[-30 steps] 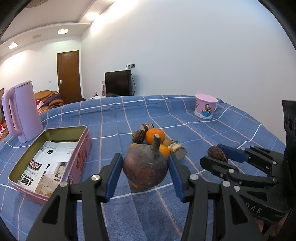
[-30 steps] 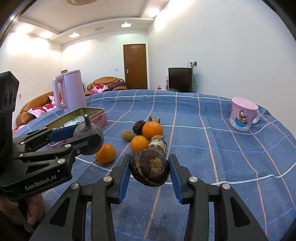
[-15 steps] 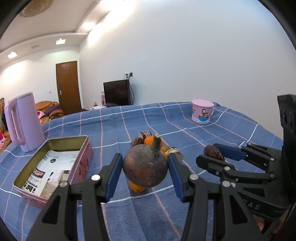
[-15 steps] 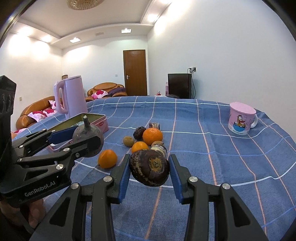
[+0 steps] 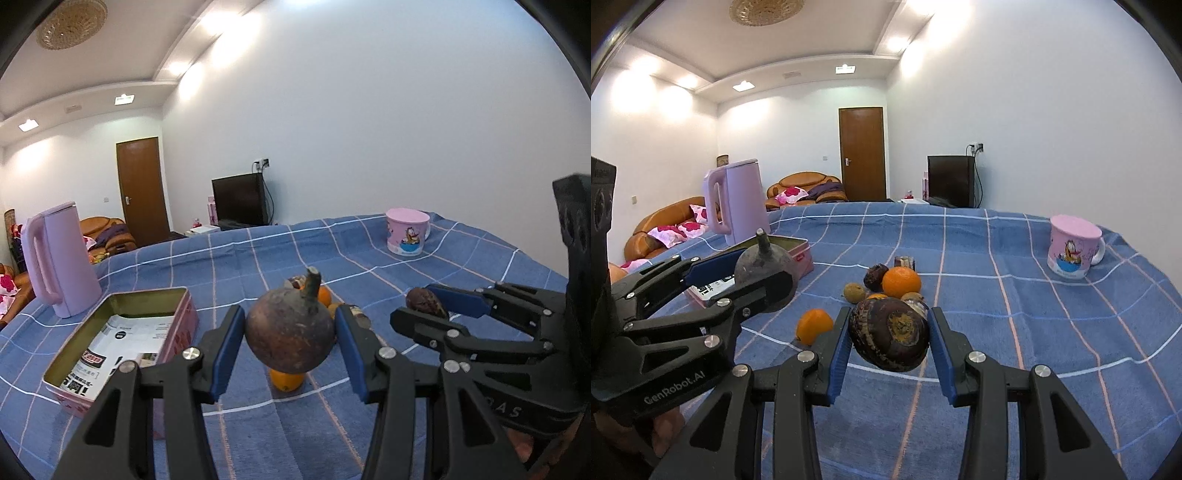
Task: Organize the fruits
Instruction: 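Lift both held fruits and carry them toward the pink tin box, then lower the mangosteen into the tin and open the left tool while the right tool releases its fruit there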
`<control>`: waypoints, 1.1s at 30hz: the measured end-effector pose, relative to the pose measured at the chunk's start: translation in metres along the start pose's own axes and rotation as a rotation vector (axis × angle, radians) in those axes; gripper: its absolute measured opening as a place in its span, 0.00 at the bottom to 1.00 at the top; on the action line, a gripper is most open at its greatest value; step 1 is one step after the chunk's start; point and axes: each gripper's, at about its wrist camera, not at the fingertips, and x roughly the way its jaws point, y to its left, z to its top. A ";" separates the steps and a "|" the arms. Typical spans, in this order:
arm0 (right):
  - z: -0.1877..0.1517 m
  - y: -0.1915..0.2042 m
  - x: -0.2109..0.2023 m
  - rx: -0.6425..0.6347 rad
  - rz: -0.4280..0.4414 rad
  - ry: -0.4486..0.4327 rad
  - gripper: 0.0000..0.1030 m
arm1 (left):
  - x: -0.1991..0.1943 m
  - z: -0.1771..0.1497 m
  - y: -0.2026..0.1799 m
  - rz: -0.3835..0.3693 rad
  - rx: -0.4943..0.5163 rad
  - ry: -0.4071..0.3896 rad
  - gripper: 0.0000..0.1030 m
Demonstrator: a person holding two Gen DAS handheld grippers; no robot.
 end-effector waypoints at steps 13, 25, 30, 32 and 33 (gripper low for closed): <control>0.033 0.029 0.019 -0.069 0.054 0.000 0.41 | 0.003 0.008 0.049 0.116 -0.057 0.036 0.51; 0.066 0.089 0.069 -0.182 0.153 0.037 0.41 | 0.020 0.003 0.127 0.256 -0.152 0.106 0.51; 0.072 0.113 0.094 -0.221 0.189 0.063 0.42 | 0.028 -0.001 0.150 0.296 -0.172 0.133 0.51; 0.074 0.121 0.103 -0.229 0.201 0.072 0.42 | 0.031 -0.003 0.159 0.309 -0.173 0.144 0.51; 0.074 0.125 0.107 -0.231 0.207 0.077 0.42 | 0.032 -0.004 0.163 0.315 -0.175 0.149 0.51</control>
